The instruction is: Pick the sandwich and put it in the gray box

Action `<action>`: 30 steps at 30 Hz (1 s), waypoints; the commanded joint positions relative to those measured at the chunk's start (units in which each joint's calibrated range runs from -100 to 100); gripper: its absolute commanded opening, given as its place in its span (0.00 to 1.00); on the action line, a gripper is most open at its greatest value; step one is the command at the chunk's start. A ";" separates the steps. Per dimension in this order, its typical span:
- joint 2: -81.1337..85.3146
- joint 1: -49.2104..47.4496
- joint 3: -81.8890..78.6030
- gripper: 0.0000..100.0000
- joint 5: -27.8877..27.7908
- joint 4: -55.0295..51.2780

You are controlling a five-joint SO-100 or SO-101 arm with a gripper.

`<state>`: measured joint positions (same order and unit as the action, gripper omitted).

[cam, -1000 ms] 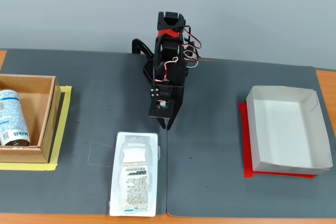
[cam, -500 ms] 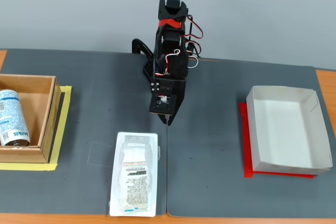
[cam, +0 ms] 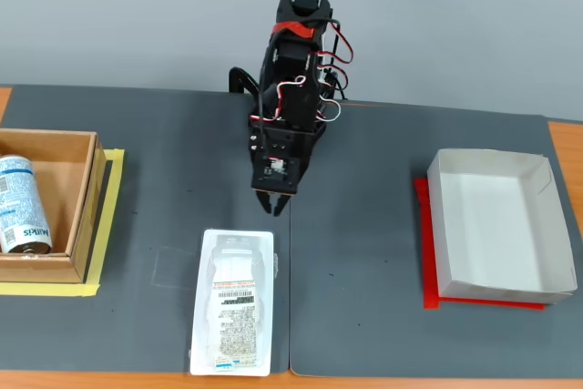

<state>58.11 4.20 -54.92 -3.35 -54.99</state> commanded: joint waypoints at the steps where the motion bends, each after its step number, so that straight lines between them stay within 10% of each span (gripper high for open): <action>1: -4.74 2.18 7.11 0.02 -0.74 -0.13; 30: -39.08 6.13 40.49 0.02 -2.10 -3.87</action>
<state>20.14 10.24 -19.08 -5.15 -58.72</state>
